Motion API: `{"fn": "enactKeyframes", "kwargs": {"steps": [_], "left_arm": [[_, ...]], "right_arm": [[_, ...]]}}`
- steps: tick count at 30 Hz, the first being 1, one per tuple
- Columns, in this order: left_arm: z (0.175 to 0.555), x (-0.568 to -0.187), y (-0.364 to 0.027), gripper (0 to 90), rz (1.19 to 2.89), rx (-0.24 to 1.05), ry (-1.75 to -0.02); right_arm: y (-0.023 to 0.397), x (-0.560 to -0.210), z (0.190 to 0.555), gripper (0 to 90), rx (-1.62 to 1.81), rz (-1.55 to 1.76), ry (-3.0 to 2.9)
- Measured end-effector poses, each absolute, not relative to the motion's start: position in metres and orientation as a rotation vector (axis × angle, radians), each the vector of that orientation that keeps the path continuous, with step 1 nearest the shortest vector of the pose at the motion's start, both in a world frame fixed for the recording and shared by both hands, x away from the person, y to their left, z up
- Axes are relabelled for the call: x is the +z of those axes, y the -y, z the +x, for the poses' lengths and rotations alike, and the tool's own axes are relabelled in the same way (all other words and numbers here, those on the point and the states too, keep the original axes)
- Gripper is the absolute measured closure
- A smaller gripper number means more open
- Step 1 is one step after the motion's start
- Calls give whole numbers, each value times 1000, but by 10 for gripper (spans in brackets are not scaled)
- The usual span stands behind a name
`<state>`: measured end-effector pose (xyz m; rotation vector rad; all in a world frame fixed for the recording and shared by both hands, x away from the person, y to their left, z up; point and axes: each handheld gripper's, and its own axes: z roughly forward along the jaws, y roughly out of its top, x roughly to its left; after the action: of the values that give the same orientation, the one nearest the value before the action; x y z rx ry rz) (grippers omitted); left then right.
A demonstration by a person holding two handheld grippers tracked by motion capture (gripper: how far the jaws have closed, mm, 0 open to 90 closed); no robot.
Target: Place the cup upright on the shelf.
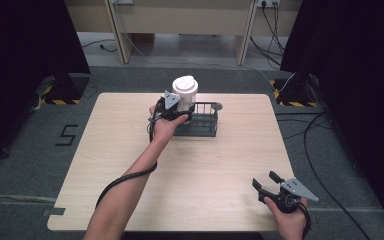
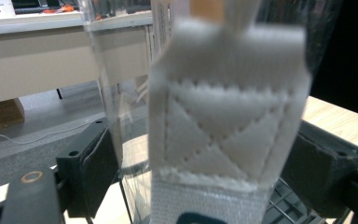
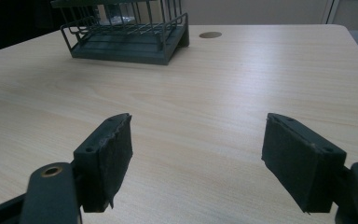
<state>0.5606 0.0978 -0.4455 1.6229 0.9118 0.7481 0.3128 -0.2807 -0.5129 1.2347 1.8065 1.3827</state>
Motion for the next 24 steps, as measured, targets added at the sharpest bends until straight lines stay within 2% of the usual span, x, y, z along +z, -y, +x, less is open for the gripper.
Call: {"fn": "enactKeyframes", "kwargs": {"steps": [24], "left_arm": [[559, -446, -99, 141, 1645, 764, -922]], "right_arm": [[280, -513, 312, 249, 1378, 1229, -1816]]}}
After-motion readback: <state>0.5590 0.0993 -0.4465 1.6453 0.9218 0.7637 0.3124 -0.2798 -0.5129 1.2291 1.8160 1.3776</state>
